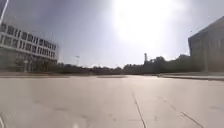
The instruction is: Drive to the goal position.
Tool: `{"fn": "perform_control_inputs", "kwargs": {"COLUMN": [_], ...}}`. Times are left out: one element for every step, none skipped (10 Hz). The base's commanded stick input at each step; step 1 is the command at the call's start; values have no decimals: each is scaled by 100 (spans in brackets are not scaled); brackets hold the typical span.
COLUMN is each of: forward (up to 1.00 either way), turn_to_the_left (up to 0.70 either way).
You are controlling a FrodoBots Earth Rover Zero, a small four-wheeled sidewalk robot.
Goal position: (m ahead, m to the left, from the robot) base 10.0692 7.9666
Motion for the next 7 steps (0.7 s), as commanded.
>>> {"fn": "perform_control_inputs", "kwargs": {"forward": [5,5,5,5,5,5,5], "turn_to_the_left": [4,4,4,2,3,4,4]}}
